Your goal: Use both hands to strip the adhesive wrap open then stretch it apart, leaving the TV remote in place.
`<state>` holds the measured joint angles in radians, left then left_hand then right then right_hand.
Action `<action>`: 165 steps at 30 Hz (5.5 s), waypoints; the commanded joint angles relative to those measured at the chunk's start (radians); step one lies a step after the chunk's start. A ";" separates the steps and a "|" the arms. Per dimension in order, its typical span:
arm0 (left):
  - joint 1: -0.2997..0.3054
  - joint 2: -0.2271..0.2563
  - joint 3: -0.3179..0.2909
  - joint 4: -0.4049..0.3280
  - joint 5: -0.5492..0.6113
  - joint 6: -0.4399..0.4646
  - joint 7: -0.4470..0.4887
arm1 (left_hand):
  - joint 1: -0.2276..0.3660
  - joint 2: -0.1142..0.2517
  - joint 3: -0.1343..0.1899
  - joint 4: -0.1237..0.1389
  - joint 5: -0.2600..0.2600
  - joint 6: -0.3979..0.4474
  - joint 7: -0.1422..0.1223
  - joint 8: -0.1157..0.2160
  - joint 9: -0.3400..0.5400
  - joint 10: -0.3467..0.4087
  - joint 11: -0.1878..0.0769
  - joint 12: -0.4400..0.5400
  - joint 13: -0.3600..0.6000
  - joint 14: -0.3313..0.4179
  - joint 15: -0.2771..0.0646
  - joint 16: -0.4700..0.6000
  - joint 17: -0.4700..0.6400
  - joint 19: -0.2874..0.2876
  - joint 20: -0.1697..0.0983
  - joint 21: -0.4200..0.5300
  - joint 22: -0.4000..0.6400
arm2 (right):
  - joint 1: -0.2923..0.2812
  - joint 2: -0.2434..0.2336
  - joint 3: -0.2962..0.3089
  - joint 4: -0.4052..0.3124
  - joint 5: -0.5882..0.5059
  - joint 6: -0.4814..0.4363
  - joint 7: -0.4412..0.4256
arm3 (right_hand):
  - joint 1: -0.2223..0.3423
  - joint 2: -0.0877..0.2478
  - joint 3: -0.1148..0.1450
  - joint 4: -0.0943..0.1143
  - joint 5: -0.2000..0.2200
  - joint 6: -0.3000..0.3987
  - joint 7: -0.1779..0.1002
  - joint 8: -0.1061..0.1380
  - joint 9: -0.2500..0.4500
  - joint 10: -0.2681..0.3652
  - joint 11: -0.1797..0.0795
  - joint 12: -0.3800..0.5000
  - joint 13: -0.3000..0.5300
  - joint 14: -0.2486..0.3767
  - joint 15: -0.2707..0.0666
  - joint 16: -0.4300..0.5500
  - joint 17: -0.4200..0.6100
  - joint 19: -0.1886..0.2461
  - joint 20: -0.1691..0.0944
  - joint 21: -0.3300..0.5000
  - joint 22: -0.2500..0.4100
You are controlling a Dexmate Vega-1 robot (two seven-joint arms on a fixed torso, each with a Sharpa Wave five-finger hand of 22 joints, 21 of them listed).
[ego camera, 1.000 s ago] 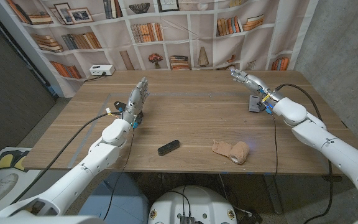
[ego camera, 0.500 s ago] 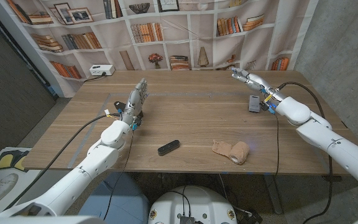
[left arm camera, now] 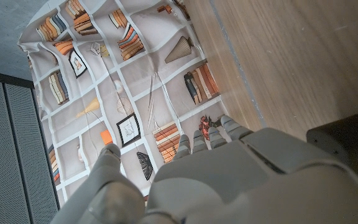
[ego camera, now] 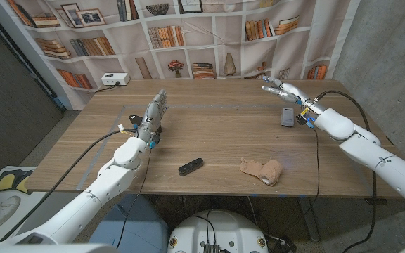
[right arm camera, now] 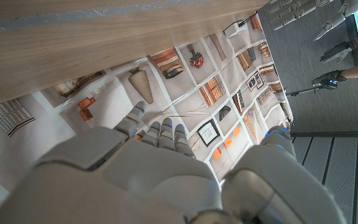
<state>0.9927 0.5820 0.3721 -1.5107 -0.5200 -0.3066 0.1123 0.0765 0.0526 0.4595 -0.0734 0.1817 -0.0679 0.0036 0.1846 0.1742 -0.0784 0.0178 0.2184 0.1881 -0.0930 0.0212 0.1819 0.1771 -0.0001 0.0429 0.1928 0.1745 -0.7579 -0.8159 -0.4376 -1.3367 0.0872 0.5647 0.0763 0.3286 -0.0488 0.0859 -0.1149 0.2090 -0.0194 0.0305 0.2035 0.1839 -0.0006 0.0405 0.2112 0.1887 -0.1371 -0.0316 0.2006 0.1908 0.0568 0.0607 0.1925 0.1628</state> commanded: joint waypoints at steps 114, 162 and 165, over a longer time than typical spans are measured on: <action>0.113 0.045 -0.028 -0.079 0.018 0.006 0.043 | -0.013 0.009 -0.002 -0.010 0.003 0.007 0.009 0.000 0.003 0.009 -0.002 -0.006 0.007 -0.020 0.003 0.003 0.003 -0.010 -0.005 0.002 0.001 | -0.100 -0.139 0.019 -0.097 -0.468 0.071 -0.335 | -0.121 -0.066 -0.107 0.041 0.073 0.019 -0.042 -0.001 0.005 0.065 -0.053 0.013 0.010 0.104 -0.033 0.021 0.006 0.129 0.003 0.006 0.004; 0.115 0.046 -0.029 -0.042 0.018 -0.018 0.026 | -0.014 0.010 -0.003 -0.012 0.004 0.007 0.002 0.000 0.003 0.016 0.000 -0.004 0.007 -0.021 0.001 0.003 0.003 -0.009 -0.010 0.002 0.001 | -0.193 -0.123 0.047 -0.155 -0.422 0.016 -0.348 | -0.065 -0.029 -0.086 0.022 0.094 0.037 -0.026 0.001 0.005 0.068 -0.041 0.010 0.011 0.108 -0.020 0.010 0.004 0.143 -0.004 -0.001 0.003; 0.122 0.045 -0.030 -0.046 0.028 -0.027 0.038 | -0.014 0.011 -0.002 -0.012 0.004 0.007 0.002 0.001 0.003 0.015 -0.005 -0.004 0.007 -0.020 0.001 0.003 0.003 -0.009 -0.010 0.002 0.001 | -0.198 -0.123 0.049 -0.158 -0.420 0.013 -0.350 | -0.063 -0.028 -0.085 0.021 0.095 0.037 -0.025 0.001 0.005 0.070 -0.040 0.011 0.011 0.109 -0.020 0.010 0.004 0.144 -0.003 -0.002 0.003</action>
<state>1.1058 0.6308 0.3440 -1.5575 -0.5014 -0.3131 0.1416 0.0712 0.0578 0.4549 -0.0829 0.1817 -0.0573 0.0141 0.1846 0.1742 -0.0680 0.0178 0.2158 0.1928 -0.1073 0.0250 0.1819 0.1767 -0.0092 0.0338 0.1928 0.1721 -0.9395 -0.9428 -0.3941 -1.4829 -0.3353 0.5852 -0.2654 0.2534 -0.0788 -0.0011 -0.0855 0.2946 0.0127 0.0019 0.1965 0.1836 0.0637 -0.0059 0.2190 0.1980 -0.0329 -0.0324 0.2123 0.1956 0.1928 0.0638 0.1922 0.1628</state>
